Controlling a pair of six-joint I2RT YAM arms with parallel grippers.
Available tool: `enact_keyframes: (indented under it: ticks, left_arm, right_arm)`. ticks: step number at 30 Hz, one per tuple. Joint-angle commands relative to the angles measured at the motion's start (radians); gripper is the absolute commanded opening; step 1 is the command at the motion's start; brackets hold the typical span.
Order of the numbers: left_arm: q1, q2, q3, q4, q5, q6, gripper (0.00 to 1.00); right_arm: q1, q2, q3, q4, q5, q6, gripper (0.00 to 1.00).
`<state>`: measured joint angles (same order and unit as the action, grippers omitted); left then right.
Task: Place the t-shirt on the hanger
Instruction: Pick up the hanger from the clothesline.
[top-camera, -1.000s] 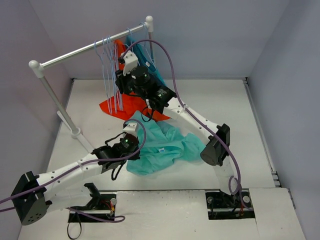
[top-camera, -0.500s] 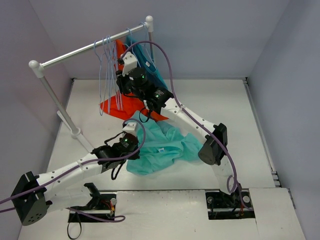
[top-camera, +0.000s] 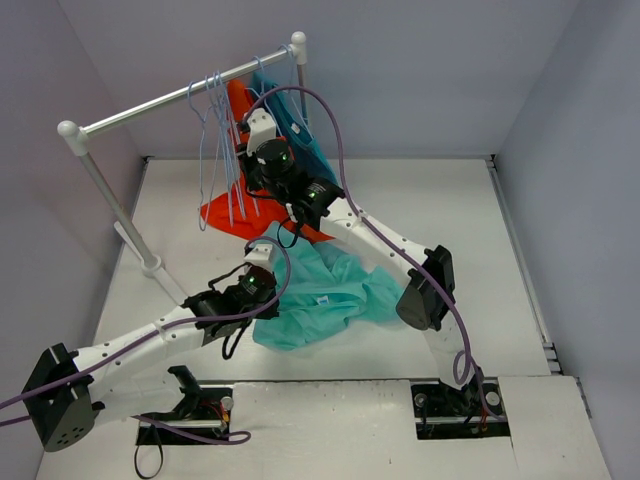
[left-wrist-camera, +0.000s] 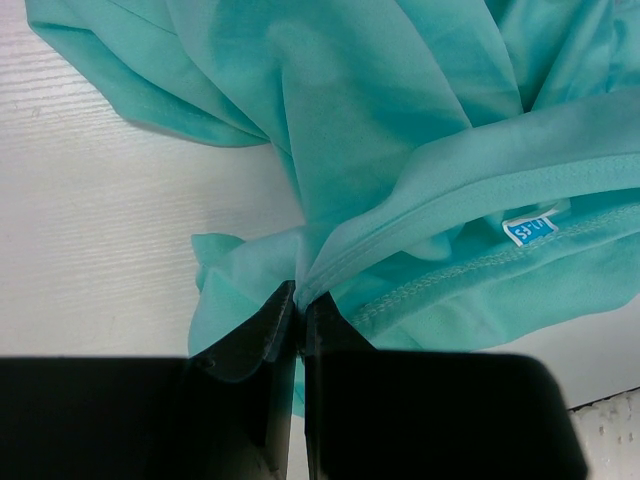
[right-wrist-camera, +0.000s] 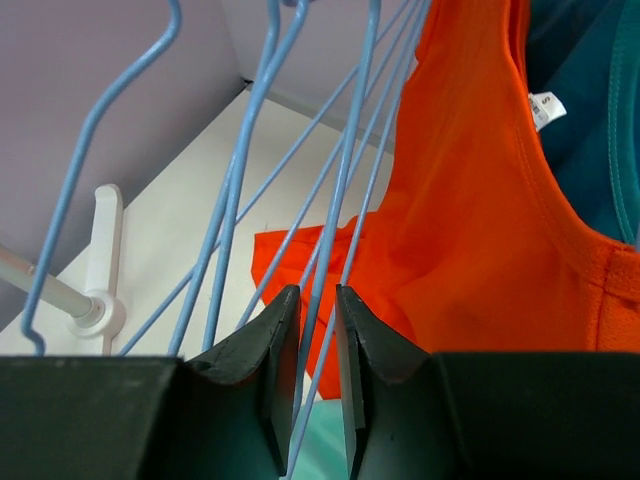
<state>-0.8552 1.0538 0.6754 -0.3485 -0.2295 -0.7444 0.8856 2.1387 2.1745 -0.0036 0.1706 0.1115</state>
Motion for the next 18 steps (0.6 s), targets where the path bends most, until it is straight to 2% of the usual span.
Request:
enact_keyframes:
  ticks: [1, 6, 14, 18]
  left_arm:
    - [0.009, -0.01, 0.024, 0.031, -0.005, -0.003, 0.0]
    - [0.013, -0.009, 0.025, 0.031, 0.0, -0.001, 0.0]
    - [0.016, -0.017, 0.026, 0.022, 0.001, -0.001, 0.0]
    - [0.018, -0.025, 0.024, 0.016, -0.001, -0.002, 0.0]
  right_arm:
    - [0.001, -0.034, -0.019, 0.077, 0.057, 0.004, 0.17]
    - [-0.004, -0.041, -0.037, 0.076, 0.06, 0.003, 0.13]
    - [-0.004, -0.055, -0.036, 0.079, 0.087, -0.03, 0.0]
    - [-0.004, -0.086, -0.026, 0.078, 0.12, -0.061, 0.0]
